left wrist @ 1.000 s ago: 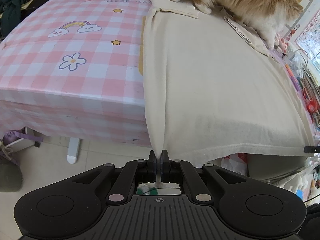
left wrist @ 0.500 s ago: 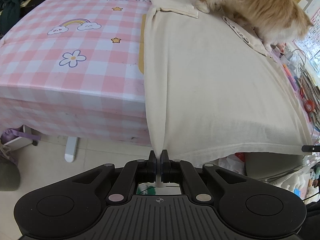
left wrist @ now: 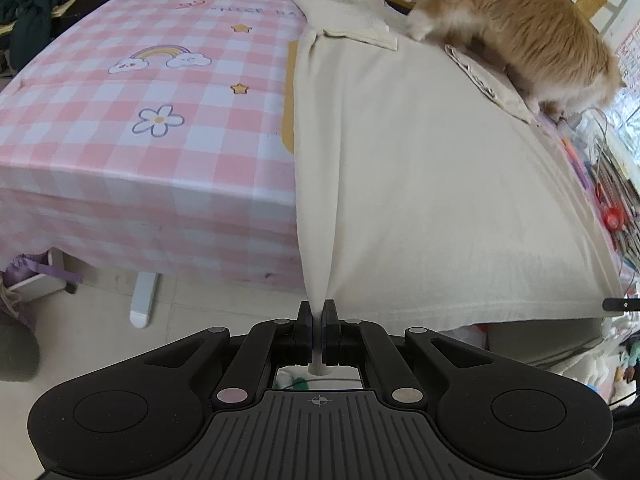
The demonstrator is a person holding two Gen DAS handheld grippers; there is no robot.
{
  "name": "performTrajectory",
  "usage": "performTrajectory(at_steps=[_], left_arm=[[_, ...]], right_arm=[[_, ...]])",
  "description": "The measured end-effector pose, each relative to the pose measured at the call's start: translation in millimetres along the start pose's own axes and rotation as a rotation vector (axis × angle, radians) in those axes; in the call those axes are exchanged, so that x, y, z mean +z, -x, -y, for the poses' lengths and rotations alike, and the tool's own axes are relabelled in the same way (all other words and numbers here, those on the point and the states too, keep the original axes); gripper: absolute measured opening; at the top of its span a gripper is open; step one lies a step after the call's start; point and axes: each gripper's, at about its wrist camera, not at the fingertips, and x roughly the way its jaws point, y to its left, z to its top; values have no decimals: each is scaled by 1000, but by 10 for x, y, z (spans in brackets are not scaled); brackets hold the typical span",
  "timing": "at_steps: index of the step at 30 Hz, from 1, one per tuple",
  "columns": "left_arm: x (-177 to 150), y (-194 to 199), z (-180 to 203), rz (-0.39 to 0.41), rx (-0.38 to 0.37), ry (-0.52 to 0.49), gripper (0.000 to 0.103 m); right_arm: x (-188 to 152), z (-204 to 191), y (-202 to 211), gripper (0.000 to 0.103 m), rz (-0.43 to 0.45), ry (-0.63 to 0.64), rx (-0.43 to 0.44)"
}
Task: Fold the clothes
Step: 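Hold the hem with both grippers and pull it taut, then lift the hem with both grippers and fold it over toward the collar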
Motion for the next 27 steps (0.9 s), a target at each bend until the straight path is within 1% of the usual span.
performTrajectory(at_steps=[5, 13, 15, 22, 27], left_arm=[[-17, 1, 2, -5, -10, 12, 2], [32, -20, 7, -14, -1, 8, 2], [26, -22, 4, -22, -1, 5, 2], [-107, 13, -60, -80, -8, 19, 2], [-284, 45, -116, -155, -13, 27, 2]], right_arm=[[-62, 12, 30, 7, -9, -7, 11], [-76, -15, 32, 7, -11, -1, 6], [-110, -1, 36, 6, -23, -2, 7], [-230, 49, 52, 6, -65, -9, 12], [-416, 90, 88, 6, -140, 1, 5]])
